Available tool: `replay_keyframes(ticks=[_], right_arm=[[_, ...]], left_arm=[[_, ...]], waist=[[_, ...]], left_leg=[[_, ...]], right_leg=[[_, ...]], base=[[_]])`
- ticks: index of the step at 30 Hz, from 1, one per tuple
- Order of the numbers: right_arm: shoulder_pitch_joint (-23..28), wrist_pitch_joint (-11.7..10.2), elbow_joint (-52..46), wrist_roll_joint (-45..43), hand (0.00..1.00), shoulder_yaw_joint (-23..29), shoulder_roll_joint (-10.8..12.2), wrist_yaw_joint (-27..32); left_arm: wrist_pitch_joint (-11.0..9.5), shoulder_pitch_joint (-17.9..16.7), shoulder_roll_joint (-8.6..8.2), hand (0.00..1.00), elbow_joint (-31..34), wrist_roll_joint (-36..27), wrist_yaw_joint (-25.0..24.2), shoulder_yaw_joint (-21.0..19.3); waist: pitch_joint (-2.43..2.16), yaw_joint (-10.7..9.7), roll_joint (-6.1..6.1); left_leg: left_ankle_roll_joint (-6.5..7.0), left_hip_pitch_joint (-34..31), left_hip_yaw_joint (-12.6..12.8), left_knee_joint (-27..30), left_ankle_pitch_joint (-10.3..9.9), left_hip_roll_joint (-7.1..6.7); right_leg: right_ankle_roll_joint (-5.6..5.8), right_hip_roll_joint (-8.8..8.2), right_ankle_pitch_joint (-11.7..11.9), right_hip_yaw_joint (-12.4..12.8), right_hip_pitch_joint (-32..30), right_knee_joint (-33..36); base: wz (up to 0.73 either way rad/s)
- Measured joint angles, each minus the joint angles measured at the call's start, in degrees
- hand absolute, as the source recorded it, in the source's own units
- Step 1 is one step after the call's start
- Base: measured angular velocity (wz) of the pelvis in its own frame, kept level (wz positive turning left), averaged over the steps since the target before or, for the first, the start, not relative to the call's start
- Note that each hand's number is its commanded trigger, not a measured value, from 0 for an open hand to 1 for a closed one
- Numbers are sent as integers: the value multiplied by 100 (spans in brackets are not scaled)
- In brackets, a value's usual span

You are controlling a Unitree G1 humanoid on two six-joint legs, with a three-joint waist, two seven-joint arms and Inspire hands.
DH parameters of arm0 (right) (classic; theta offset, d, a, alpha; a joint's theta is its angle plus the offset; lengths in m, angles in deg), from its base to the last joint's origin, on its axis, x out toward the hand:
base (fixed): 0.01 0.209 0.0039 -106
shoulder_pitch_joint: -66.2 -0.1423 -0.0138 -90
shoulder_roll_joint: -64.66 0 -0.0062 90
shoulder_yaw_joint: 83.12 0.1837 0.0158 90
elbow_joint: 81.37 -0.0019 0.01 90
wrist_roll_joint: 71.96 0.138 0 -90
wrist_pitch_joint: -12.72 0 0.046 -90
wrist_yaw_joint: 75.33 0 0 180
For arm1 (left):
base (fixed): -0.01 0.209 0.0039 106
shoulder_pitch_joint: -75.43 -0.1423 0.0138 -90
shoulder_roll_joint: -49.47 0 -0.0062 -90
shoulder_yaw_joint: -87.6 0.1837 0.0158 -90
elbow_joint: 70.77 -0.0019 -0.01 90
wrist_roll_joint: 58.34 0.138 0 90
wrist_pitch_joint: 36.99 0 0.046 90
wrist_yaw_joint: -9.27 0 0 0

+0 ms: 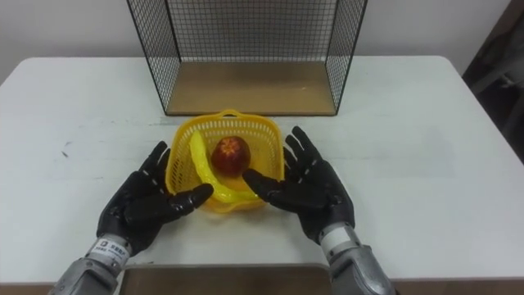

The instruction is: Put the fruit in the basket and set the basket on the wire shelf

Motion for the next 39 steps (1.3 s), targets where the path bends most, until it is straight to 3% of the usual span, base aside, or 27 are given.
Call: replay_keyframes(ticks=[23, 28, 39], right_arm=[[-1, 0, -1, -394, 0, -178, -5, -3], [-45, -2, -2, -612, 0, -176, 1, -2], [-217, -2, -5, -618, 0, -195, -41, 274]], left_arm=[[2, 86, -78, 0, -88, -5, -47, 126], [1, 132, -78, 0, -88, -4, -48, 134], [2, 252, -69, 0, -87, -80, -48, 214]], waist=[[-1, -5, -35], [-15, -96, -64], [-25, -170, -98]], left_leg=[[0, -10, 27, 13, 0, -1], [0, -50, 47, 14, 0, -2], [0, 8, 318, -6, 0, 7]], right_leg=[[0, 0, 0, 36, -26, 4], [0, 0, 0, 63, -82, 3], [2, 12, 3, 300, -112, 19]], base=[[0], [-2], [-11]])
